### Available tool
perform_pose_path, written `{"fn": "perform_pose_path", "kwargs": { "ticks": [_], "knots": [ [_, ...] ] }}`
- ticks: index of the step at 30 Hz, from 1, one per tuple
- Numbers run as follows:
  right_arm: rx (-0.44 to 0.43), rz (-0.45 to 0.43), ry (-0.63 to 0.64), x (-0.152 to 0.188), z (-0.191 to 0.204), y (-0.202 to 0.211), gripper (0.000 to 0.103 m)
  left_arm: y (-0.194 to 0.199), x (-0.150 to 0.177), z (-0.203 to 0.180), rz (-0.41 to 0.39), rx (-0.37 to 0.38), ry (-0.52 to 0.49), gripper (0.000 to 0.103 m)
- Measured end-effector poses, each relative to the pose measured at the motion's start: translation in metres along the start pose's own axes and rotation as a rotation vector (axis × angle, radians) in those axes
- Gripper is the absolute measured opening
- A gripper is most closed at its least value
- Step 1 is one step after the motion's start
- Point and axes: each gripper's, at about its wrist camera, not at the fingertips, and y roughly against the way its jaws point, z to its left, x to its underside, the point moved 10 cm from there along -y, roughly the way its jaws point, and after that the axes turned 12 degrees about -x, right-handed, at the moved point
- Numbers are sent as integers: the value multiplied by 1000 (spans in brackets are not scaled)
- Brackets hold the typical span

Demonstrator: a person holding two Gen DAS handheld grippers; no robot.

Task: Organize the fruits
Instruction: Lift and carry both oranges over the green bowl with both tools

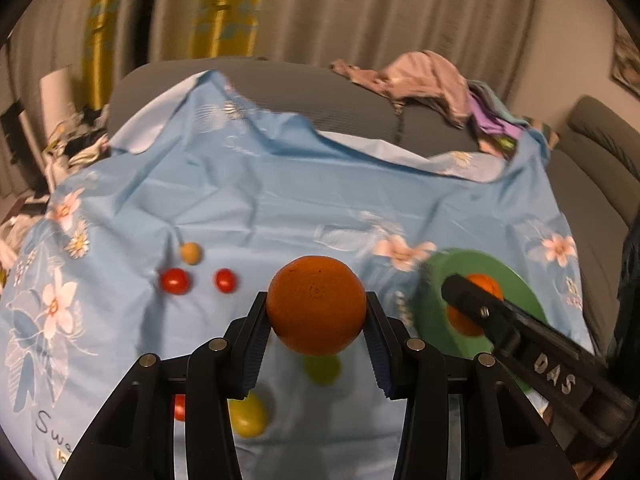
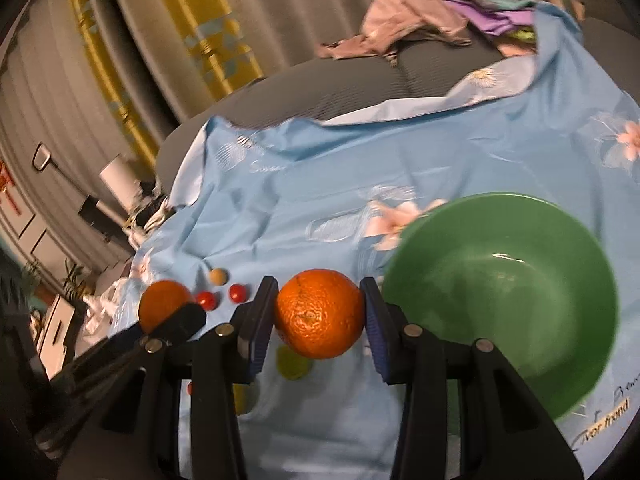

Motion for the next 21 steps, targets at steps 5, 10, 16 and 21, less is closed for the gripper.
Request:
{"fn": "perform_pose_path", "kwargs": {
  "ticks": [5, 10, 16, 21],
  "knots": [
    [35, -58, -58, -8, -25, 23, 43, 5, 8, -35, 11, 73, -56, 45],
    [68, -116, -117, -14, -48, 44, 43, 11, 1, -70, -11, 98, -163, 45],
    [125, -169, -204, -17, -82, 64, 43, 3, -8, -106, -16, 158, -221, 45],
    [188, -184, -250, -15, -102, 73, 43, -17, 3, -114, 46, 172, -210, 45]
  ]
}}
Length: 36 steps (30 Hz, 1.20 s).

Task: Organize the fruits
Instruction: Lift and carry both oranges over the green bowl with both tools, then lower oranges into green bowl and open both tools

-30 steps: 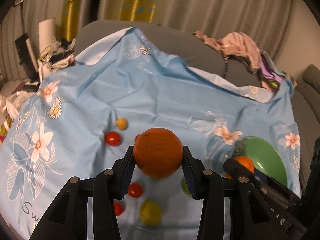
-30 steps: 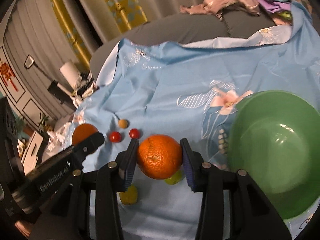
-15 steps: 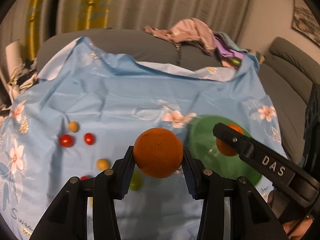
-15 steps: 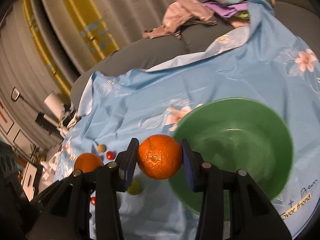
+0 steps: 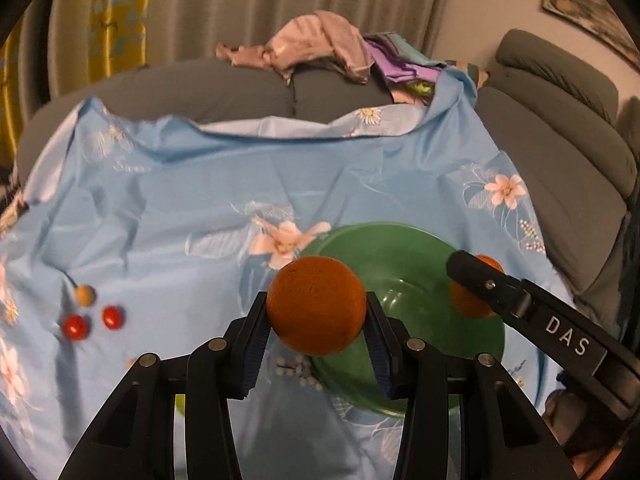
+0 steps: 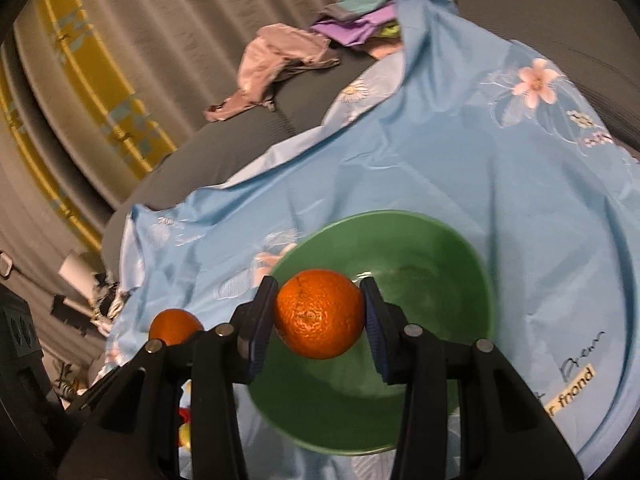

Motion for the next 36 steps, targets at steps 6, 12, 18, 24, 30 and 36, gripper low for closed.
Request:
{"fn": "perform_pose_path", "kwargs": {
  "ticks": [6, 12, 18, 24, 30, 36],
  "knots": [
    [50, 9, -24, 3, -14, -3, 43, -10, 14, -17, 39, 37, -26, 45],
    [93, 23, -27, 6, -25, -5, 43, -19, 26, -28, 85, 45, -48, 45],
    [126, 32, -24, 8, -30, -7, 43, -21, 28, -34, 90, 49, -53, 45],
    [140, 45, -16, 10, -32, -9, 43, -21, 31, -41, 96, 74, -61, 45],
    [149, 58, -8, 11, -33, -11, 44, -21, 32, -43, 99, 92, -55, 45],
    [163, 76, -3, 14, -36, -15, 44, -26, 36, -47, 115, 93, -61, 45]
  ]
}}
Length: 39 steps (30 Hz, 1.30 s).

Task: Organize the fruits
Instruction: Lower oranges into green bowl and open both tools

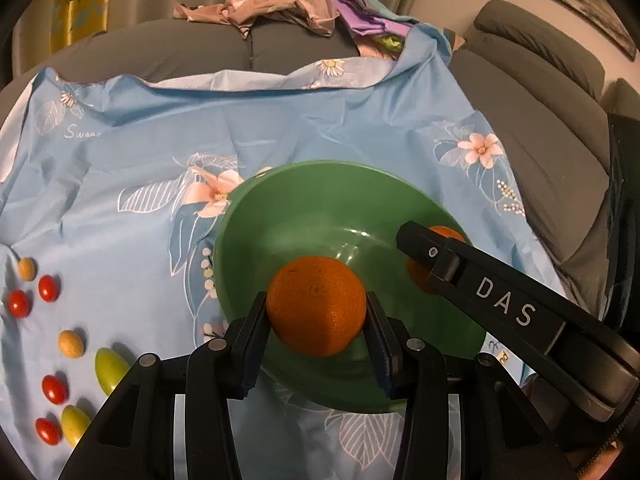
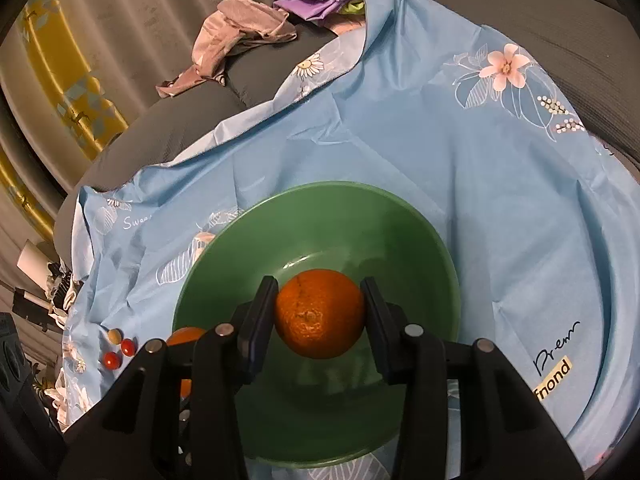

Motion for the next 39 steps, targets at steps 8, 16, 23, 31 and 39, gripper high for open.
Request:
{"fn": "perform_pose_path", "kwargs": {
  "ticks": [8, 16, 23, 31, 39],
  "knots": [
    [12, 20, 5, 3, -4, -4, 44, -2, 1, 0, 2, -4, -2, 45],
    [33, 32, 12, 6, -6, -7, 44, -3, 1, 0, 5, 4, 2, 45],
    [38, 45, 23, 8, -5, -9, 44, -5, 1, 0, 4, 5, 5, 45],
    [44, 51, 28, 8, -6, -10, 44, -4, 1, 1, 4, 3, 2, 45],
    [57, 58, 35, 9, -8, -12, 44, -4, 0, 2, 4, 5, 8, 45]
  ]
}}
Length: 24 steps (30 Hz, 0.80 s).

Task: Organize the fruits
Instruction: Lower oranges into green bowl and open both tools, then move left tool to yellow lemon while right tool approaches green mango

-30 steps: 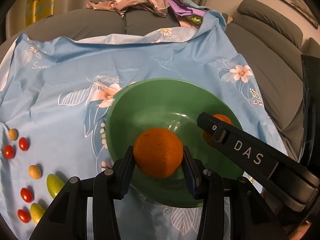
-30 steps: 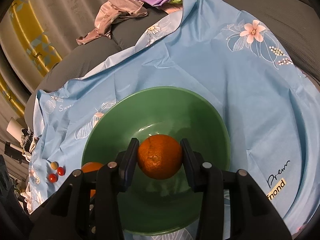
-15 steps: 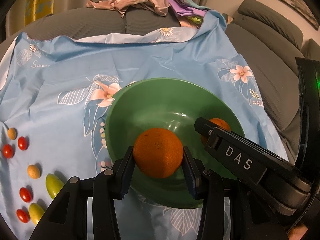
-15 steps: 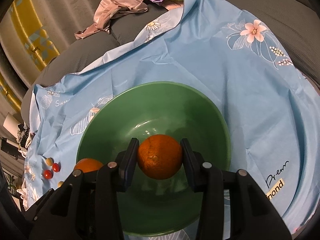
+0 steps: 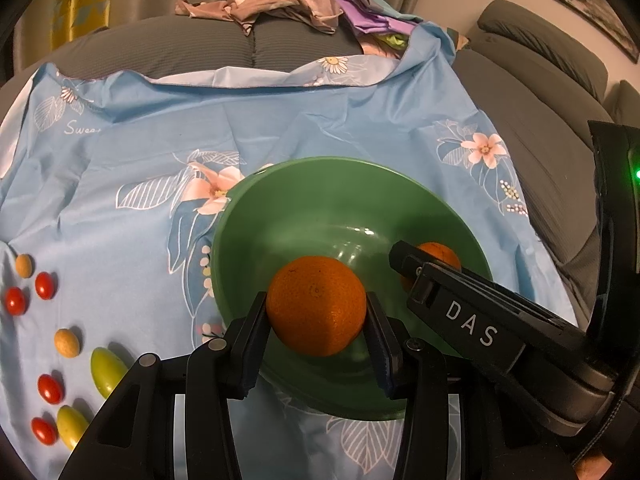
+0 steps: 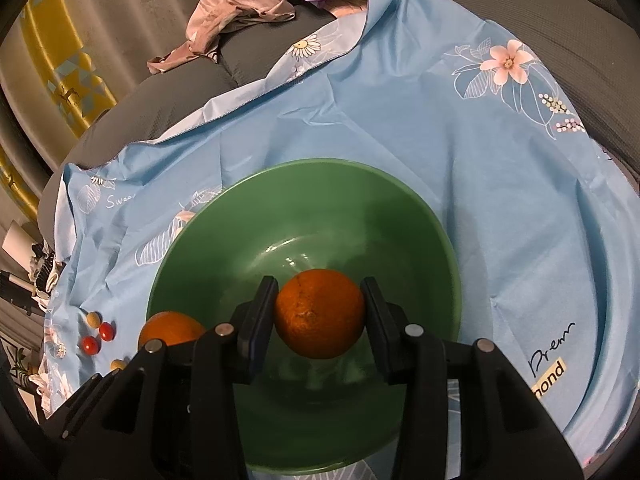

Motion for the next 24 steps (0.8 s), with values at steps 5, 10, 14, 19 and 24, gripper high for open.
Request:
{"fn": "perform_pose_path", "kwargs": {
  "ticks": [5, 10, 14, 19, 24],
  "knots": [
    [10, -4, -2, 0, -1, 1, 45, 1, 0, 1, 3, 6, 1, 45],
    [-3, -37, 4, -5, 2, 11, 60, 8, -6, 2, -29, 14, -5, 45],
    [-32, -65, 17, -8, 11, 18, 63, 20, -11, 9, -41, 20, 9, 45],
    [-69, -79, 47, -10, 25, 24, 63, 38, -16, 34, -68, -7, 50, 45],
    [-92, -78, 93, -8, 41, 25, 63, 67, -27, 83, -138, -70, 138, 45]
  ]
}}
